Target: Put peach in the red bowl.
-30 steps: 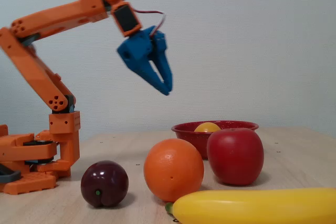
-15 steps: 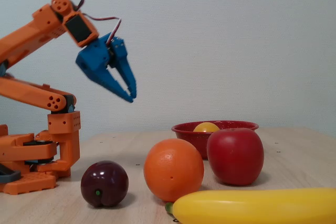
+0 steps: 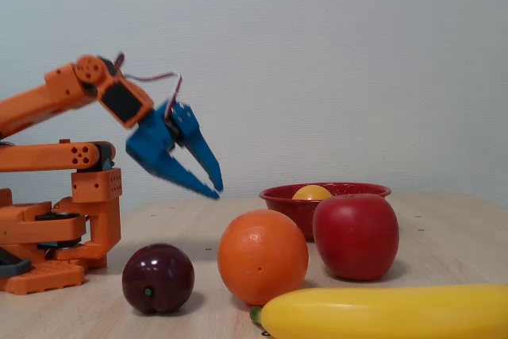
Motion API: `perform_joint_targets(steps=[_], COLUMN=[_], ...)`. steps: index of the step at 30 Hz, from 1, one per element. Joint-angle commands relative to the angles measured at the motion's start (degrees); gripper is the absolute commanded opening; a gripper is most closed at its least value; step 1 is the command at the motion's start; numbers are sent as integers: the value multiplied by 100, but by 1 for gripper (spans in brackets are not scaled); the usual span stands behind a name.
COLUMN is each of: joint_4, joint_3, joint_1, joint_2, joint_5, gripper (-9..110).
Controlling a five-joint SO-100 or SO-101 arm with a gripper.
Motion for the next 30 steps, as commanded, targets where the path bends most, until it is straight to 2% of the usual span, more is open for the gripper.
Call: perform_joint_targets(steps=[1,14,30], joint_4=[-378,-413,-475], joint_3=[-18,1468,2364], joint_1=[-97,-105,-53], joint_2=[158,835,1415], joint_5=[281,1248,1354], gripper=[0,0,0])
